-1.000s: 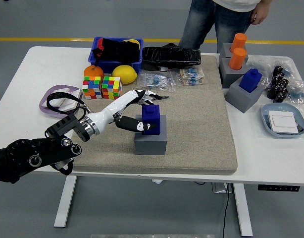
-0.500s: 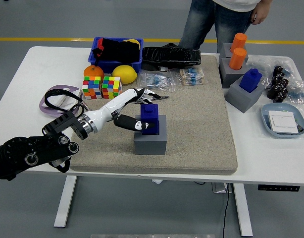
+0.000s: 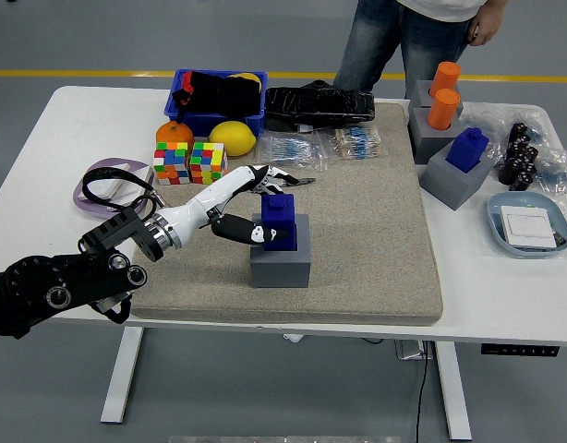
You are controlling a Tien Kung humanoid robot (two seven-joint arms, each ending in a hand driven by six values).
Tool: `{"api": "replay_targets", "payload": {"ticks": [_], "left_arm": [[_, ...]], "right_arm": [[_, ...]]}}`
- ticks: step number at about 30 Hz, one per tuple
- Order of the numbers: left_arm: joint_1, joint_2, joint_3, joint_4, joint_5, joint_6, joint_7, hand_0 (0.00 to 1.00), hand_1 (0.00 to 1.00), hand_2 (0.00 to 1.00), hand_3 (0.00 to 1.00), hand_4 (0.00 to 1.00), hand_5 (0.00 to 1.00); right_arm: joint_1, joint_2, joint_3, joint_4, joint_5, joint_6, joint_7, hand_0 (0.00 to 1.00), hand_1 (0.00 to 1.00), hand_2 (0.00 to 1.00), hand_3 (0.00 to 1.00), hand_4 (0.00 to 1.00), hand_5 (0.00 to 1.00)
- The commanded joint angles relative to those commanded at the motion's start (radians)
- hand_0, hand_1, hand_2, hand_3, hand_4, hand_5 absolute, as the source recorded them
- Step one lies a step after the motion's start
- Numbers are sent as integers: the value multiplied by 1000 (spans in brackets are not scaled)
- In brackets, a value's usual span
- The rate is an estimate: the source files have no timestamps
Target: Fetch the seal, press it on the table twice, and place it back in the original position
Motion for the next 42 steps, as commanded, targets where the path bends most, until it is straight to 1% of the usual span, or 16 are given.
{"api": "replay_targets", "payload": {"ticks": [7,17,26,42], "left_arm": [[5,-2,9,-4,-6,1,-1,646,461,427,754,528,2],[4,-12,14,17,-8,10,-8,646,461,427,754,527,2],[-10,8,4,8,12,8,5,646,460,426,752,528,2],[-29,30,9,-10,32,-12,34,642,461,422,748,530,2]], "right_arm": [[-4,-1,0,-1,-4,-2,0,783,680,656,616,786,442],[-1,-1,-4,0,0,-1,1,783,679,656,616,787,444],[-2,-2,4,-1,-5,-1,1,783,680,656,617,787,444],[-1,-4,7,0,-4,-1,1,783,680,657,617,788,444]]}}
